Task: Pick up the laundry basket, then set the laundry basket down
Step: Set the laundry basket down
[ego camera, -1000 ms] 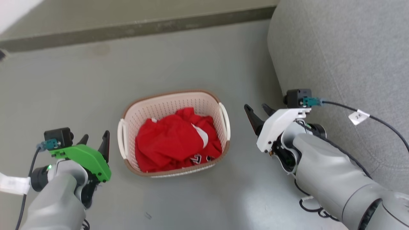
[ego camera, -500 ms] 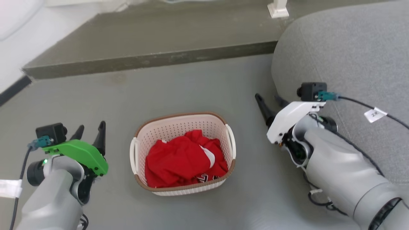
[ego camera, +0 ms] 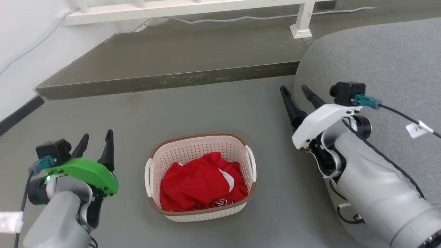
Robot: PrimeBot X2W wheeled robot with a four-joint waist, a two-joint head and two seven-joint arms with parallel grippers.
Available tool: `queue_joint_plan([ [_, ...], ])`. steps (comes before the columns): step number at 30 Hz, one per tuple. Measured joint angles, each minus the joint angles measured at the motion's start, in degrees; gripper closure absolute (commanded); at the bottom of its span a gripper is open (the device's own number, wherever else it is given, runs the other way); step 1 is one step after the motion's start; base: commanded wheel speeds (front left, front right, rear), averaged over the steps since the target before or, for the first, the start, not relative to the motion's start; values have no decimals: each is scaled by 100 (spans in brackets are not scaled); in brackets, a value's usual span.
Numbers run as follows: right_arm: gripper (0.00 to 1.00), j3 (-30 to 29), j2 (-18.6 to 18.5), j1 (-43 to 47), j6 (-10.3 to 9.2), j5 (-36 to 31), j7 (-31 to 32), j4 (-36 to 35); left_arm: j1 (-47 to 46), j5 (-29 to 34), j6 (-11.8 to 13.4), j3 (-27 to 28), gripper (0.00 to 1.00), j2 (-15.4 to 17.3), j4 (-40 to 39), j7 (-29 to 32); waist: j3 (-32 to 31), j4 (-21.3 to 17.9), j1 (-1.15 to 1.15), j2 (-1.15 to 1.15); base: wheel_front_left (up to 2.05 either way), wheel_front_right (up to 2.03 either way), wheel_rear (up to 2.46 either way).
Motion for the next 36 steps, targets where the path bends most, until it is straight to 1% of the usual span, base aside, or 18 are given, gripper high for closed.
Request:
queue_joint_plan([
  [4, 0, -396, -52, 316, -189, -392, 0, -516, 274, 223, 82, 246, 0, 5, -417, 0, -28, -17, 0, 0, 0, 0, 0],
  [5, 0, -542, -74, 478, -238, -603, -1, -743, 392, 308, 135, 387, 0, -1, -617, 0, -37, -27, 0, 0, 0, 0, 0],
  [6, 0, -623, -80, 586, -246, -693, -1, -862, 459, 345, 181, 476, 0, -12, -738, 0, -41, -32, 0, 0, 0, 0, 0],
  [8, 0, -826, -92, 818, -332, -881, -1, -1085, 579, 508, 243, 625, 0, -40, -965, 0, -52, -39, 0, 0, 0, 0, 0],
  [11, 0, -1050, -124, 1163, -348, -1116, -1, -1382, 767, 694, 377, 850, 0, -112, -1301, -5, -69, -46, 0, 0, 0, 0, 0],
  [14, 0, -1184, -124, 1507, -423, -1367, -1, -1628, 1028, 909, 482, 1009, 0, -169, -1532, -15, -81, -53, 0, 0, 0, 0, 0],
  [18, 0, -1425, -158, 1794, -438, -1727, -1, -2034, 1287, 1218, 555, 1170, 0, -275, -1901, -15, -83, -41, 0, 0, 0, 0, 0],
  [23, 0, -1532, -154, 2160, -481, -2092, -1, -2380, 1524, 1511, 634, 1457, 0, -397, -2287, -15, -77, -12, 0, 0, 0, 0, 0],
  [36, 0, -1829, -1, 2894, -489, -2643, -1, -2820, 2149, 1915, 661, 1826, 0, -770, -2787, -15, -84, -45, 0, 0, 0, 0, 0],
])
